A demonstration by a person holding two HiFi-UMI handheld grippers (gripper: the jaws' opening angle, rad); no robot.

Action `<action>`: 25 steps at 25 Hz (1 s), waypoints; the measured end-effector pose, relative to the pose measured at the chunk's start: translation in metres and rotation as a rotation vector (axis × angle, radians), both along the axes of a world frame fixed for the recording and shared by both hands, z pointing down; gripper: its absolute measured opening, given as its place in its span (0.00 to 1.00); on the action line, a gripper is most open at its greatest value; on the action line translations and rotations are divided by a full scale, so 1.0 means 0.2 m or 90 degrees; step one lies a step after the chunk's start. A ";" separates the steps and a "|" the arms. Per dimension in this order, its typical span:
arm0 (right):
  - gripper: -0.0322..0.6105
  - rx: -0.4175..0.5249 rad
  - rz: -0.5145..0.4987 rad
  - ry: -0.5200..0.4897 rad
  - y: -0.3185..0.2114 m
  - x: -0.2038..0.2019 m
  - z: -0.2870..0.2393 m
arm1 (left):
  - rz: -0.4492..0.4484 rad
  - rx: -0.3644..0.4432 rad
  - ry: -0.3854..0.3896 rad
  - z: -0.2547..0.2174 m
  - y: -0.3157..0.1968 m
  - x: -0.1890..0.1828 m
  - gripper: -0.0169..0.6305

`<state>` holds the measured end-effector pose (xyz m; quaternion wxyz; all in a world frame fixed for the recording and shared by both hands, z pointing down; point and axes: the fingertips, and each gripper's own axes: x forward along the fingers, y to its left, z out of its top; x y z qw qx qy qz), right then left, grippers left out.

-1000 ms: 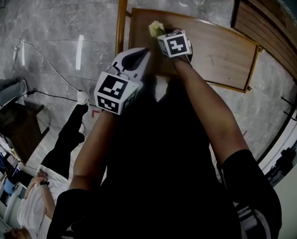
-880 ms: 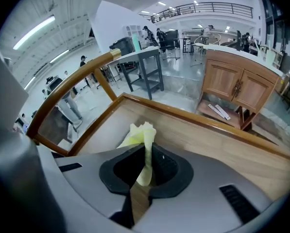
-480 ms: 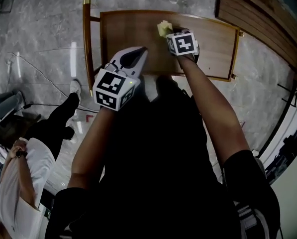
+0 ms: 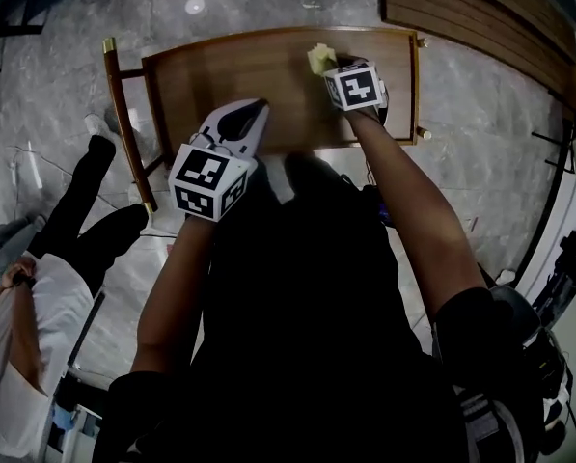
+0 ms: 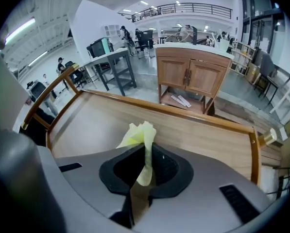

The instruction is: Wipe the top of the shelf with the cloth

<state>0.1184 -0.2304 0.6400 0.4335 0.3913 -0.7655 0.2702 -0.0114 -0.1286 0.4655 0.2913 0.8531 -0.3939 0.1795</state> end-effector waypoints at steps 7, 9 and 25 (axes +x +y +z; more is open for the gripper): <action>0.11 0.000 0.047 0.023 -0.08 0.35 -0.05 | 0.017 -0.007 0.001 0.02 -0.08 0.22 0.04; 0.11 0.006 0.062 0.028 -0.10 0.43 -0.04 | 0.021 -0.006 0.006 0.04 -0.08 0.25 0.04; 0.11 0.021 0.174 0.143 -0.08 0.92 -0.06 | 0.015 0.000 0.016 0.05 -0.08 0.36 0.04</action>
